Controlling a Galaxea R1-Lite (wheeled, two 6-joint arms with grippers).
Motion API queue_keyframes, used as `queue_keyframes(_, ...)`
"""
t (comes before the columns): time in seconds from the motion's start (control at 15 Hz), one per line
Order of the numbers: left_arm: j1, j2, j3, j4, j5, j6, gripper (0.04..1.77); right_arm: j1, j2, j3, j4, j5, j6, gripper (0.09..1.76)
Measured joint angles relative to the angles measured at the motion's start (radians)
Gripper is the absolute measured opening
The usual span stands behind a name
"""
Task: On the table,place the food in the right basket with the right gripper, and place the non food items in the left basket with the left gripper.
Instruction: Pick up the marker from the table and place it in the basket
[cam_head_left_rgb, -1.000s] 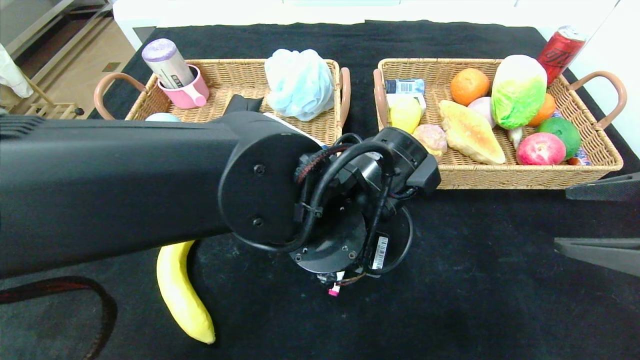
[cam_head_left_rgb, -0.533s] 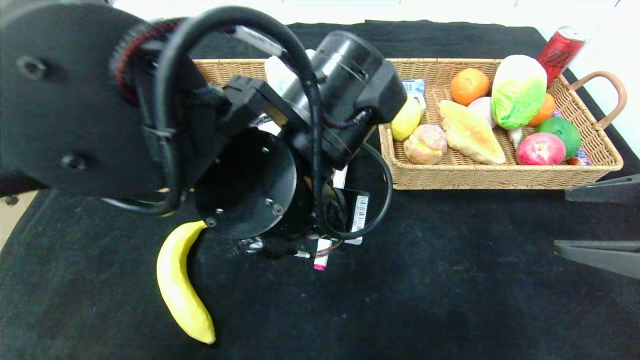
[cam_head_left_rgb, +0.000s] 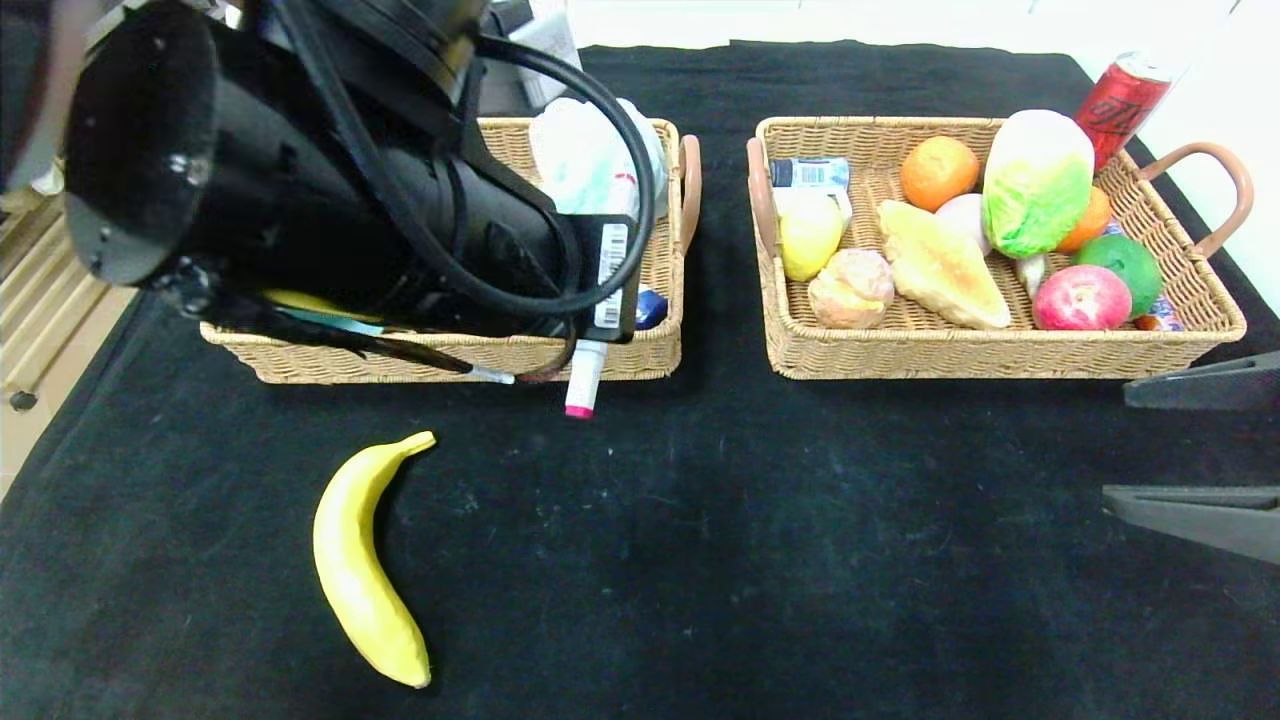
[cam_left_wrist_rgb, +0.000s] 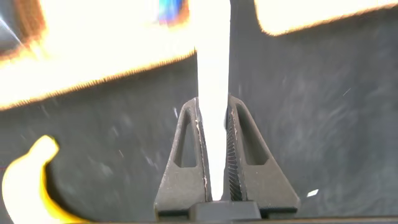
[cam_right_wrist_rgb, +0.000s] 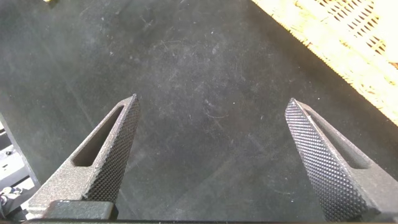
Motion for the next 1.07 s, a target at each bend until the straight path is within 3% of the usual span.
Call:
queue_keyframes(0.4, 0.249, -0.053, 0.000, -0.160, -0.213, 0.173, 0.26, -0.001, 0.002, 0.000, -0.001, 0.000, 0.000, 1.71)
queue_keyframes(0.67, 0.417, -0.056, 0.005, -0.248, -0.413, 0.186, 0.26, -0.004, 0.002, 0.000, -0.013, 0.000, 0.001, 1.71)
queue_keyframes(1.07, 0.592, -0.018, 0.024, -0.340, -0.577, 0.180, 0.26, -0.006, 0.002, 0.009, -0.026, 0.000, 0.001, 1.71)
